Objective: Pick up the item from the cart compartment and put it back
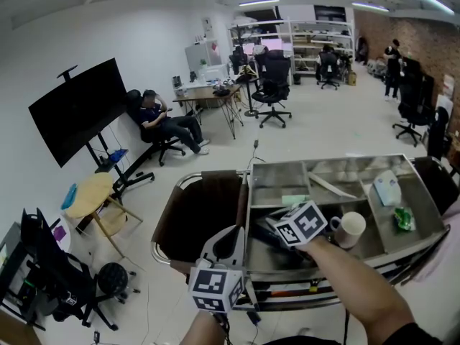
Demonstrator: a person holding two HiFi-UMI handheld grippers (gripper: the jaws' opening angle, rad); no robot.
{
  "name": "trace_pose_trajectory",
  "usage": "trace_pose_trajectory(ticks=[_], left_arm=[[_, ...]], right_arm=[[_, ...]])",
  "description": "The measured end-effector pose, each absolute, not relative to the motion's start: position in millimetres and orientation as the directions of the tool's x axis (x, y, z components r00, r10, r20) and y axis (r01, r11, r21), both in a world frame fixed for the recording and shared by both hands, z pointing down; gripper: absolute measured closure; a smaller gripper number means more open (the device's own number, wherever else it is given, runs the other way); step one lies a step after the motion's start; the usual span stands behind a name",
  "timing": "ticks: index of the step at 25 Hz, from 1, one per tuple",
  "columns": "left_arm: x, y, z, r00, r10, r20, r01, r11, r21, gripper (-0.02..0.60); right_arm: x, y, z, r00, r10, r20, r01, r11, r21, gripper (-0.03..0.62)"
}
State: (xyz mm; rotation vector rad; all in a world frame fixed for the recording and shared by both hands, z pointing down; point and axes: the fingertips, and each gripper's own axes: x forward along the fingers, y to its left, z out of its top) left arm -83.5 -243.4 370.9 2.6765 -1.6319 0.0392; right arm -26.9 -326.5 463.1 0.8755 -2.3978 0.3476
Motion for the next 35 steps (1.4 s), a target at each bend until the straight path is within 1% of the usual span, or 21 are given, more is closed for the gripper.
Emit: trace_pose_trajectory(ticks=[3,5,8,12,18,22,26,31,35], left_arm=[[-82,-242,370,0.458,-0.889,0.028,-0.889,-0.458,-0.007,0.581],[-82,-243,371,0.460,-0.888,0.027,-0.888,-0.460,-0.008,0.581],[-82,-241,368,0.462,-0.886,0.025,-0.887,-0.463,-0.005,0.581],[-80,-240,365,0.466,-0.885,0.013,-0.885,-0.466,-0.003,0.581],[-81,-240,364,0.467,-0.884,0.013,-0.884,-0.467,-0.012,0.581],[-78,-239,365,0.473,-0.881,0.019,-0.881,-0.473,-0.017,0.581],[-78,-238,361,0.469,-0.883,0.011,-0.883,-0.469,-0.025,0.581],[-76,-235,362,0.474,-0.880,0.014,-0.880,-0.474,-0.020,0.581],[-75,-235,363,0.475,-0.880,0.017,-0.880,-0.475,-0.022,0.581]], right_arm=[[-24,-326,454,-0.641,-0.534,0.552,-0.667,0.743,-0.056,0.583],[-22,-324,441,-0.658,-0.556,0.508,-0.675,0.735,-0.071,0.583],[-15,-313,411,-0.694,-0.592,0.410,-0.677,0.730,-0.092,0.583],[-1,-292,365,-0.715,-0.648,0.261,-0.684,0.725,-0.074,0.583],[30,-256,321,-0.719,-0.690,0.081,-0.695,0.713,-0.091,0.583],[56,-229,305,-0.703,-0.711,-0.016,-0.706,0.701,-0.102,0.583],[76,-216,310,-0.674,-0.737,-0.053,-0.732,0.676,-0.085,0.583],[80,-215,329,-0.657,-0.753,-0.033,-0.747,0.656,-0.107,0.583],[78,-217,329,-0.657,-0.753,-0.035,-0.747,0.656,-0.110,0.583]])
